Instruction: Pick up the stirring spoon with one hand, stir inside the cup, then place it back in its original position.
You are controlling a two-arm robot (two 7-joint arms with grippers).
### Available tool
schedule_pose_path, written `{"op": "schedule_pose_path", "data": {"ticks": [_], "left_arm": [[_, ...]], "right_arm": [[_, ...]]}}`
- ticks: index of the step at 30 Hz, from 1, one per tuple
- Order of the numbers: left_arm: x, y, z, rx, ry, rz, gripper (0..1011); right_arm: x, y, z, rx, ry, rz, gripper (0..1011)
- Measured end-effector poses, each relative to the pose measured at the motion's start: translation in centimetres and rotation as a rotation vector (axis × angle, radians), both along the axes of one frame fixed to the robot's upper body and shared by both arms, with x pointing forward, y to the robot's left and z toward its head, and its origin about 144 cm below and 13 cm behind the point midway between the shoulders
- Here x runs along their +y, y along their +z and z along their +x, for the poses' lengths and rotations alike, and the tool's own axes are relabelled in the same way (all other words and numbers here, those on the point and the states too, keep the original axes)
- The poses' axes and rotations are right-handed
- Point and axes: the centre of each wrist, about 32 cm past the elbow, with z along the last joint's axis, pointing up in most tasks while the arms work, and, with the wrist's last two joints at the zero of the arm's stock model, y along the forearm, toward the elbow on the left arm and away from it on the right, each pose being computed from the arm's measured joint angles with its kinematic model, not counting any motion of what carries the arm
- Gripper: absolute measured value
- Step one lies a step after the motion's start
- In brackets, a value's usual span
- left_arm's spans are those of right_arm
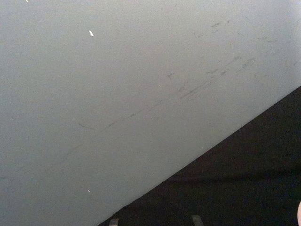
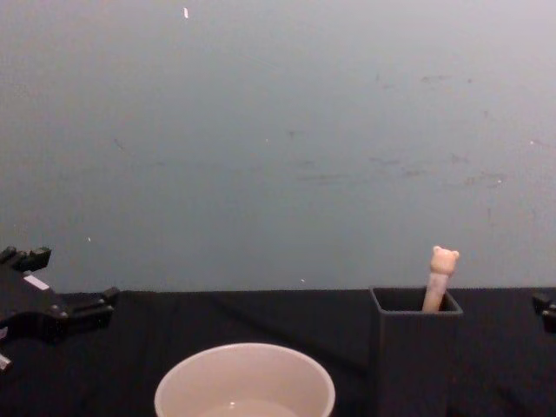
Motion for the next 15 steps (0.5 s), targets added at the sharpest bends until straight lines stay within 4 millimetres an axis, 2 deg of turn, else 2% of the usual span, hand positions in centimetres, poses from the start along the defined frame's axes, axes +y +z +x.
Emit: {"op": "schedule_pose_path", "data": {"ticks": [15], "left_arm": [[0.0, 0.0, 0.0, 0.0, 0.0, 0.0, 1001]], "right_arm": [[0.0, 0.0, 0.0, 0.0, 0.0, 0.0, 1000]]}}
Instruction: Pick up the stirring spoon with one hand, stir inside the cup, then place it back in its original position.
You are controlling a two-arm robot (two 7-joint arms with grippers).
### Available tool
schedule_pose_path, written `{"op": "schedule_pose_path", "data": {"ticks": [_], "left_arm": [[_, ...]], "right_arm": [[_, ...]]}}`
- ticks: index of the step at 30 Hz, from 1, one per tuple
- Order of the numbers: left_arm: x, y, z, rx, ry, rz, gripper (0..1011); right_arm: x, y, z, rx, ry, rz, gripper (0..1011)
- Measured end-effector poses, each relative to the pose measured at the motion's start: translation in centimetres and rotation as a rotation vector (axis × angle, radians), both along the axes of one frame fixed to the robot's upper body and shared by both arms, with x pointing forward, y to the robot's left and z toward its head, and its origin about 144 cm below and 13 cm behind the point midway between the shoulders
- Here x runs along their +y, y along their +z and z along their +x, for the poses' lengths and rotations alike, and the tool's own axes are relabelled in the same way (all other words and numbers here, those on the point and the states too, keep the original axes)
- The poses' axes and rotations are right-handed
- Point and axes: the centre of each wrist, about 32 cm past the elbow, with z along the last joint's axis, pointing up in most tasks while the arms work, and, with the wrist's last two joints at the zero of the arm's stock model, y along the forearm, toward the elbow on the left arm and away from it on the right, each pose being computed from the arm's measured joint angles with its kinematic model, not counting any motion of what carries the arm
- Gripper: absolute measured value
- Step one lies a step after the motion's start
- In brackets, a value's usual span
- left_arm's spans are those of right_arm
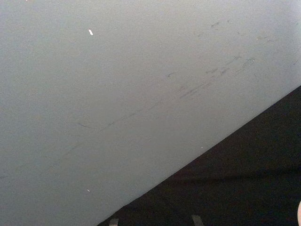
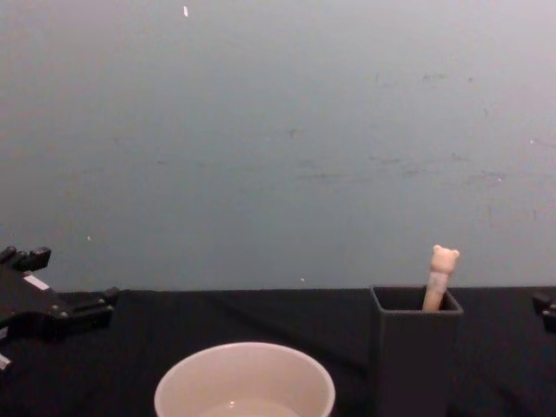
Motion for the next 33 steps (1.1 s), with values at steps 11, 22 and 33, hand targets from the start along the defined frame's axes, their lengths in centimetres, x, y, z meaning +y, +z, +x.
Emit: {"op": "schedule_pose_path", "data": {"ticks": [11, 22, 33], "left_arm": [[0.0, 0.0, 0.0, 0.0, 0.0, 0.0, 1001], [0.0, 0.0, 0.0, 0.0, 0.0, 0.0, 1001], [0.0, 0.0, 0.0, 0.0, 0.0, 0.0, 1001]], "right_arm": [[0.0, 0.0, 0.0, 0.0, 0.0, 0.0, 1000], [0.0, 0.0, 0.0, 0.0, 0.0, 0.0, 1000], [0.0, 0.0, 0.0, 0.0, 0.0, 0.0, 1000]]}}
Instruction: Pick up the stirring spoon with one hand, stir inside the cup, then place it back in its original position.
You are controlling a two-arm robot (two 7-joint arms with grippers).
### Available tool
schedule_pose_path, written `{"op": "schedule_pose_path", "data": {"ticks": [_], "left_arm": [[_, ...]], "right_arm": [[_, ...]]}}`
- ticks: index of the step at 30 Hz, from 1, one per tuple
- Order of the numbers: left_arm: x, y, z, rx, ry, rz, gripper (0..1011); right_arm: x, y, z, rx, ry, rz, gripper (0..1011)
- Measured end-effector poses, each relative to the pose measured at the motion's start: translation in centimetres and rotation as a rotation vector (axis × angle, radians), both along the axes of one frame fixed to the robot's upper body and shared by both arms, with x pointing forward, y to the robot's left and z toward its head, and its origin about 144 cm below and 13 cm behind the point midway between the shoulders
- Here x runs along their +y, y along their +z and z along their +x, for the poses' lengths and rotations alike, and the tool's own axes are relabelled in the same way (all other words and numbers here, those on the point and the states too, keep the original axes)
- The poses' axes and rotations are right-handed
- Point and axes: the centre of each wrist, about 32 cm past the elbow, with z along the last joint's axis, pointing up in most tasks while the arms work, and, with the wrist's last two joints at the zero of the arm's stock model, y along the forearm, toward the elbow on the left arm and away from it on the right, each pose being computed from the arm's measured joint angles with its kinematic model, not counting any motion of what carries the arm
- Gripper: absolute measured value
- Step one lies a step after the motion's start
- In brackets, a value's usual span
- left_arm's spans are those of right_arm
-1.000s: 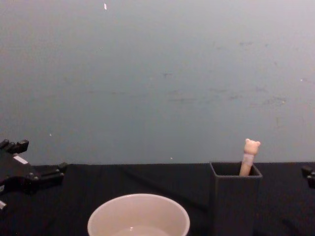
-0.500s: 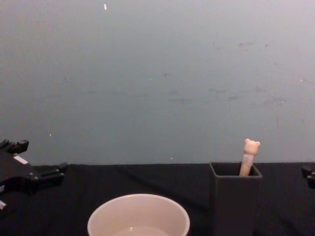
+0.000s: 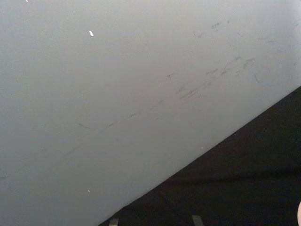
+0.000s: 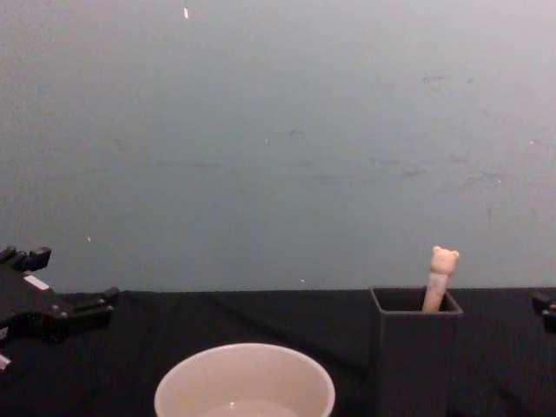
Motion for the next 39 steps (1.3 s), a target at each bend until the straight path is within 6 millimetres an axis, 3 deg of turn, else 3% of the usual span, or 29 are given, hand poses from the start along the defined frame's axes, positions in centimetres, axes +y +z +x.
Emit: {"op": "schedule_pose_path", "data": {"ticks": [13, 26, 39], "left_arm": [[0.0, 0.0, 0.0, 0.0, 0.0, 0.0, 1001], [0.0, 0.0, 0.0, 0.0, 0.0, 0.0, 1001], [0.0, 0.0, 0.0, 0.0, 0.0, 0.0, 1001]], "right_arm": [[-0.2, 0.3, -0.1, 0.009, 0.042, 0.034, 1000], [-1.5, 2.4, -0.3, 0.09, 0.288, 0.273, 1000], [-1.3, 2.5, 1.7, 0.181, 0.469, 0.382, 1000]]}}
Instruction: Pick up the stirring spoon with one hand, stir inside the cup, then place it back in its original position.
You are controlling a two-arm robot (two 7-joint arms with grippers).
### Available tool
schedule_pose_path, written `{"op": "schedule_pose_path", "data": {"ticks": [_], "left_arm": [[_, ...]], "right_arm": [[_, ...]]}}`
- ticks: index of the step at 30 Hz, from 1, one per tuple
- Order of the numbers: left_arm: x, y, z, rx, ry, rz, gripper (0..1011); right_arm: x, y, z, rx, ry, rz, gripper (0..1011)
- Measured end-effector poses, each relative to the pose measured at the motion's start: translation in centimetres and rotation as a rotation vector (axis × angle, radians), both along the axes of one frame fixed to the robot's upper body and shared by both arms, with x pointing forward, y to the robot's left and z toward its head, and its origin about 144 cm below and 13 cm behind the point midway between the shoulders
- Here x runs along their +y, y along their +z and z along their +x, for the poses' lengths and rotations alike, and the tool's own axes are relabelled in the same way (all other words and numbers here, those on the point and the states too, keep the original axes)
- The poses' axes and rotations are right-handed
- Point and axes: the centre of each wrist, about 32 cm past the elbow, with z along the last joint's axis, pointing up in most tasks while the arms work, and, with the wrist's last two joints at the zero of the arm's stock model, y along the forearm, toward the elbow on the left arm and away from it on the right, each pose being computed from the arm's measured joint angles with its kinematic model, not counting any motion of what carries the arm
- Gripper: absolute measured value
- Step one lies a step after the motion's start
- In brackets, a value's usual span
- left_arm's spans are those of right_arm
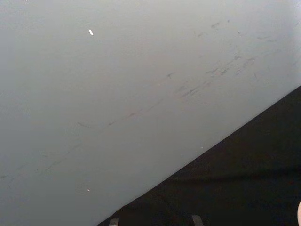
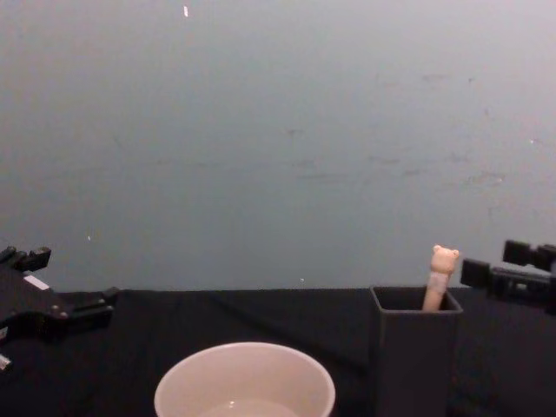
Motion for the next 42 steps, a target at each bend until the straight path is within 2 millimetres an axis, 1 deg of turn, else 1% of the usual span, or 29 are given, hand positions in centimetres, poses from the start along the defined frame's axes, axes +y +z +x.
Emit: {"op": "schedule_pose_path", "data": {"ticks": [14, 20, 28, 39, 42], "left_arm": [[0.0, 0.0, 0.0, 0.0, 0.0, 0.0, 1001], [0.0, 0.0, 0.0, 0.0, 0.0, 0.0, 1001], [0.0, 0.0, 0.0, 0.0, 0.0, 0.0, 1001], [0.0, 0.0, 0.0, 0.0, 0.0, 0.0, 1001], [0.0, 0.0, 0.0, 0.0, 0.0, 0.0, 1001]], "right_arm": [[1.4, -0.7, 3.0, 0.001, 0.094, -0.006, 1000], [1.9, -0.8, 3.7, 0.0, 0.113, -0.001, 1000], [2.3, -0.9, 4.0, 0.002, 0.118, -0.006, 1000], [2.2, -0.9, 4.0, 0.003, 0.117, -0.006, 1000], [2.2, -0.9, 4.0, 0.003, 0.117, -0.006, 961]]}}
